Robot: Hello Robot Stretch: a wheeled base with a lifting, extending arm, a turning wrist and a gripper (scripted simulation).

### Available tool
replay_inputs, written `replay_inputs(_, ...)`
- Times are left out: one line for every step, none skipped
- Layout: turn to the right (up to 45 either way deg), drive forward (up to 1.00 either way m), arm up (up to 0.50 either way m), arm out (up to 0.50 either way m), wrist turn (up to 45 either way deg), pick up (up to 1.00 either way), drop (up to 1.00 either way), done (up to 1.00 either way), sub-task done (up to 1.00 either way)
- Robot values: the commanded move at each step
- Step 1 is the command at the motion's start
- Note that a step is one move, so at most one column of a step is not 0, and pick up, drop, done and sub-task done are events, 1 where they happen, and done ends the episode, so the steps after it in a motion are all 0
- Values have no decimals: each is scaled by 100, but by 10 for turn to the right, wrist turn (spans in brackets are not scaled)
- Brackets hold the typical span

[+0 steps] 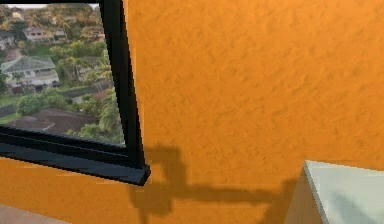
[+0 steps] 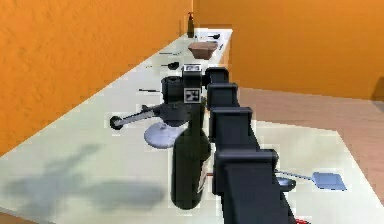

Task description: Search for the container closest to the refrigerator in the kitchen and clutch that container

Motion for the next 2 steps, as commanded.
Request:
replay_inputs(0, 0, 0, 0, 240, 0, 0, 0, 0)
replay_inputs(0, 0, -14, 0, 0, 0, 0, 0, 0)
